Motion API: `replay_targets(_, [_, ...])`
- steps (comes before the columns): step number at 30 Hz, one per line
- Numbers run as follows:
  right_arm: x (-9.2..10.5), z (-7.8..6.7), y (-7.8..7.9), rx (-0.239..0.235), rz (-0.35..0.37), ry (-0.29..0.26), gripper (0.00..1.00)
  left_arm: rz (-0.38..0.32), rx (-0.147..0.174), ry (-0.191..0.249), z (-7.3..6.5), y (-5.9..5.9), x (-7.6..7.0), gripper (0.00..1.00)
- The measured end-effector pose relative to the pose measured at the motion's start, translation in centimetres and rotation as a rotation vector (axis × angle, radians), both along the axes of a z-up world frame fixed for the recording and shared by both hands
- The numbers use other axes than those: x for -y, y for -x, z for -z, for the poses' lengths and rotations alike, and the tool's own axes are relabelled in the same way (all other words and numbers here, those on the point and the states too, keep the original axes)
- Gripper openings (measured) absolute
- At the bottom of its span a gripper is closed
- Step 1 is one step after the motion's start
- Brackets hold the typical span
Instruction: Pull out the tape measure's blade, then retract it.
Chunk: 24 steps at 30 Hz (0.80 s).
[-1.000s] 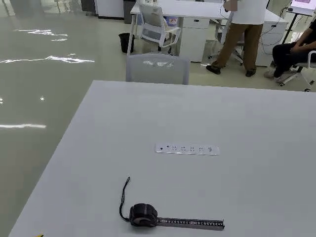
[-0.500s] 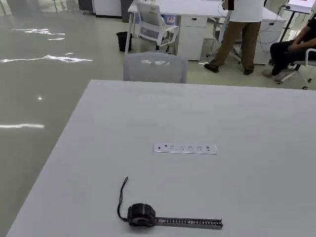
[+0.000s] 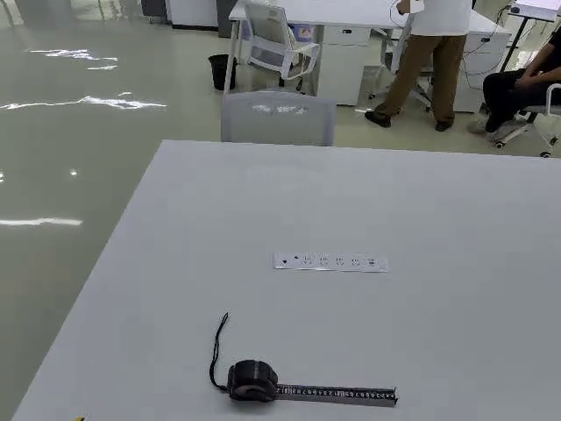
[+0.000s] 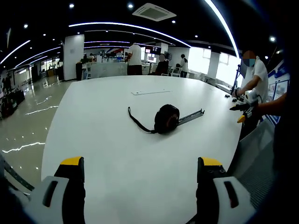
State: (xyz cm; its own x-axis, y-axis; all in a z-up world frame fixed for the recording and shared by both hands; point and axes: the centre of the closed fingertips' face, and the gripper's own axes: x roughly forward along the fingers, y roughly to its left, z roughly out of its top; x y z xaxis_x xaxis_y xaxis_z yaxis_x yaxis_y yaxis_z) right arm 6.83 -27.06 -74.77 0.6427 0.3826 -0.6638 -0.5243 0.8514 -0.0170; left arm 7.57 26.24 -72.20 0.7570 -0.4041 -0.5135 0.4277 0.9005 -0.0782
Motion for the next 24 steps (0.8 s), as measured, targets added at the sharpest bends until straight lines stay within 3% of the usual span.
replay_targets(2, [0.1,0.2,-0.1,0.001,-0.009,0.003,0.99,0.001,0.014,-0.002,-0.9,-0.5,0.6,0.99])
replay_targets(5, [-0.3,-0.7,-0.1,0.002,-0.026,0.011,0.98,0.003,0.017,-0.010,-1.1,-0.8,0.5,0.99])
replay_targets(10, [-0.3,-0.4,-0.7,0.005,-0.068,0.040,0.96,-0.015,0.020,0.004,-1.9,-1.5,1.4,0.99])
replay_targets(14, [-1.1,-0.6,-1.3,0.002,-0.119,0.049,0.93,-0.030,0.023,0.010,-1.8,-2.1,2.4,0.99])
replay_targets(17, [-1.8,-0.9,-1.8,-0.002,-0.148,0.051,0.93,-0.014,0.029,-0.030,-1.6,-2.3,3.3,0.99])
replay_targets(19, [-1.7,-0.3,-2.4,0.000,-0.166,0.062,0.93,-0.007,0.027,-0.019,-1.7,-2.5,4.4,0.99])
replay_targets(21, [-2.0,-0.6,-2.8,-0.001,-0.180,0.068,0.92,-0.001,0.020,-0.020,-1.7,-2.6,5.3,0.99])
replay_targets(24, [-2.4,-0.9,-3.6,0.003,-0.207,0.077,0.91,-0.009,0.021,-0.010,-1.6,-2.7,5.4,0.99])
